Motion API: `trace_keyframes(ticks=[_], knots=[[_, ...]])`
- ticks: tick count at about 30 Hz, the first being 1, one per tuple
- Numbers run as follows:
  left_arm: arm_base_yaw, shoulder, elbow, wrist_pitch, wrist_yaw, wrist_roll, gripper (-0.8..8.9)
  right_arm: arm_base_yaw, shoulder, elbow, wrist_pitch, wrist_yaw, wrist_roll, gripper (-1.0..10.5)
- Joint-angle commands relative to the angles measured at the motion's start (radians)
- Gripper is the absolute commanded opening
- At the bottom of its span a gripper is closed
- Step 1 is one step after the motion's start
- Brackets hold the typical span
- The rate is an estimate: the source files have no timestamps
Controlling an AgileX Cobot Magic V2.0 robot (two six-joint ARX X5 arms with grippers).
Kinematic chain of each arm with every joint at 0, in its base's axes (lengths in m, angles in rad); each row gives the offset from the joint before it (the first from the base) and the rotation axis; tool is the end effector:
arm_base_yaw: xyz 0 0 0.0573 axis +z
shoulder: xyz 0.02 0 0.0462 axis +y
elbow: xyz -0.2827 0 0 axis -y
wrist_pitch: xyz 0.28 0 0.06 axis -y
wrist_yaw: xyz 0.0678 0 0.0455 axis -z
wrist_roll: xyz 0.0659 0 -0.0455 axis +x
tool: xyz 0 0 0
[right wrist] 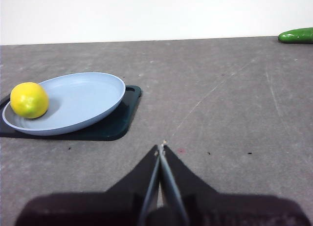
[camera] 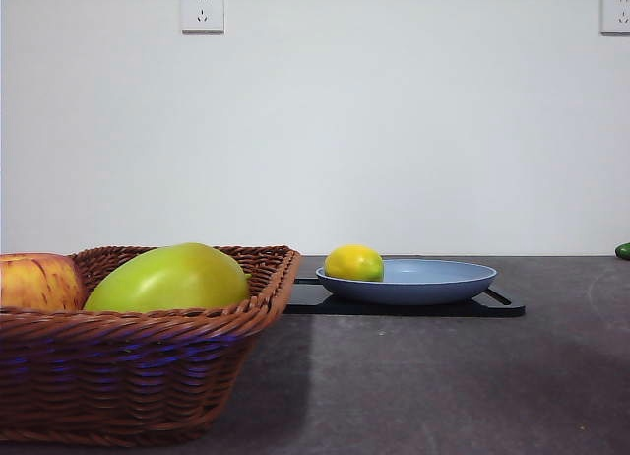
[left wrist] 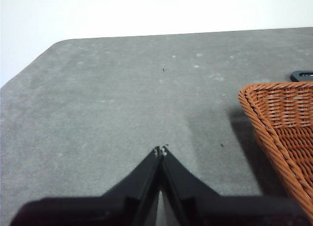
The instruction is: Take the lemon from the basket,put the lemon in the plate,hand out the plate
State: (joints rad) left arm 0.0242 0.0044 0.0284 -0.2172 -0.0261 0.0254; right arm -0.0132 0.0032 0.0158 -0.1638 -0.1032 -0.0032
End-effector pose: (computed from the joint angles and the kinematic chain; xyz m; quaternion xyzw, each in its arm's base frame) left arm 0.1469 0.0053 0.1458 0.0127 0.0968 0.0238 0.9949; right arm 0.1484 0.0048 0.1478 0.0028 0.0753 0.0450 0.9961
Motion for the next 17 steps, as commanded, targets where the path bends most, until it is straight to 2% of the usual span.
trace_keyframes(ticks=[1, 17], knots=[[0.003, -0.003, -0.005, -0.011, 0.003, -0.006, 0.08, 0.0, -0.004, -0.007, -0.008, 0.002, 0.012, 0.0], [0.003, -0.003, -0.005, -0.011, 0.003, -0.006, 0.08, 0.0, -0.004, -0.007, 0.001, 0.002, 0.012, 0.0]])
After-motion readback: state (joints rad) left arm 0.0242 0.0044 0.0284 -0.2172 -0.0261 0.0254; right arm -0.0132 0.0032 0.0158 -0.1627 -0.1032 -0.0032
